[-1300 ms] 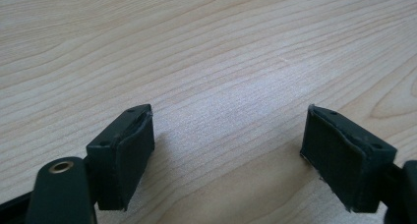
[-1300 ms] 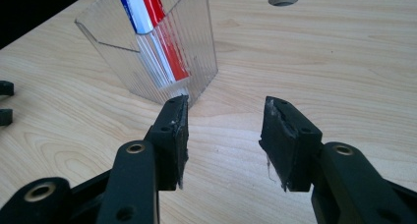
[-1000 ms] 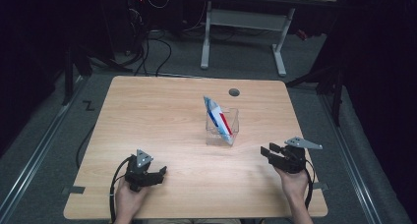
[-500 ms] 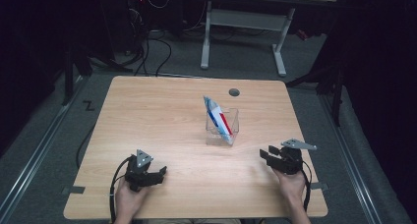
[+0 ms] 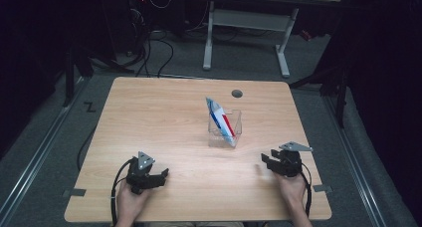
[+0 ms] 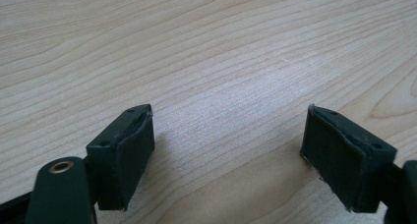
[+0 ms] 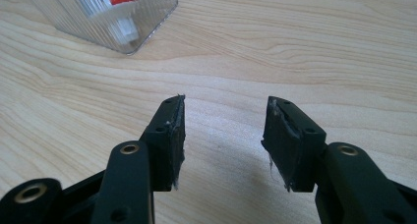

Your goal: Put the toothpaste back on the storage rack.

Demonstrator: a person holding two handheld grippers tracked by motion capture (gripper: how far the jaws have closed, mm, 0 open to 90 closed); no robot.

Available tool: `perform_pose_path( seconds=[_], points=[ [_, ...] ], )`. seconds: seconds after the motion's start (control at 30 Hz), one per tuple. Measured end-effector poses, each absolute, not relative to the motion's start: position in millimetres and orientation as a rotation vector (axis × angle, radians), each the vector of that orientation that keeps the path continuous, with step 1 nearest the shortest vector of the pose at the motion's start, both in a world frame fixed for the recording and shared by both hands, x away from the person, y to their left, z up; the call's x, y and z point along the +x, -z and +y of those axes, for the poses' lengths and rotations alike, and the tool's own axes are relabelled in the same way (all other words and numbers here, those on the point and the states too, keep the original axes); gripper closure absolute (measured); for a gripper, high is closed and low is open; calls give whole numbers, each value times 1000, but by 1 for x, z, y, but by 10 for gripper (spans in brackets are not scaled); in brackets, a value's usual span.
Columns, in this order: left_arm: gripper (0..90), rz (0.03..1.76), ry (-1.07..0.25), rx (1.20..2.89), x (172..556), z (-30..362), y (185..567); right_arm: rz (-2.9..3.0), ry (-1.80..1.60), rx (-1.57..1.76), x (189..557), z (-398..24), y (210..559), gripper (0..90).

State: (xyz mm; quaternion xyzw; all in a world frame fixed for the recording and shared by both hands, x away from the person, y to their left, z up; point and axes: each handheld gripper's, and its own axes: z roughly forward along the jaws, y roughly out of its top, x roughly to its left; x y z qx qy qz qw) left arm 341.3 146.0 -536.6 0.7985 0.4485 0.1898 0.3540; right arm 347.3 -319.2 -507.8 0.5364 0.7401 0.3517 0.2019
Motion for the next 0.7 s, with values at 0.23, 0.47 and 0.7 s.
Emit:
perform_pose_path(
  seconds=[0.23, 0.47, 0.7],
  points=[
    [203, 1159, -491, 2064, 341, 146, 537, 2063, -938, 1487, 351, -317, 512, 501],
    [203, 1159, -491, 2064, 341, 146, 537, 2071, -889, 1453, 353, -310, 516, 499],
    [203, 1160, -491, 2064, 341, 146, 537, 2063, -868, 1454, 356, -309, 519, 496]
  ],
)
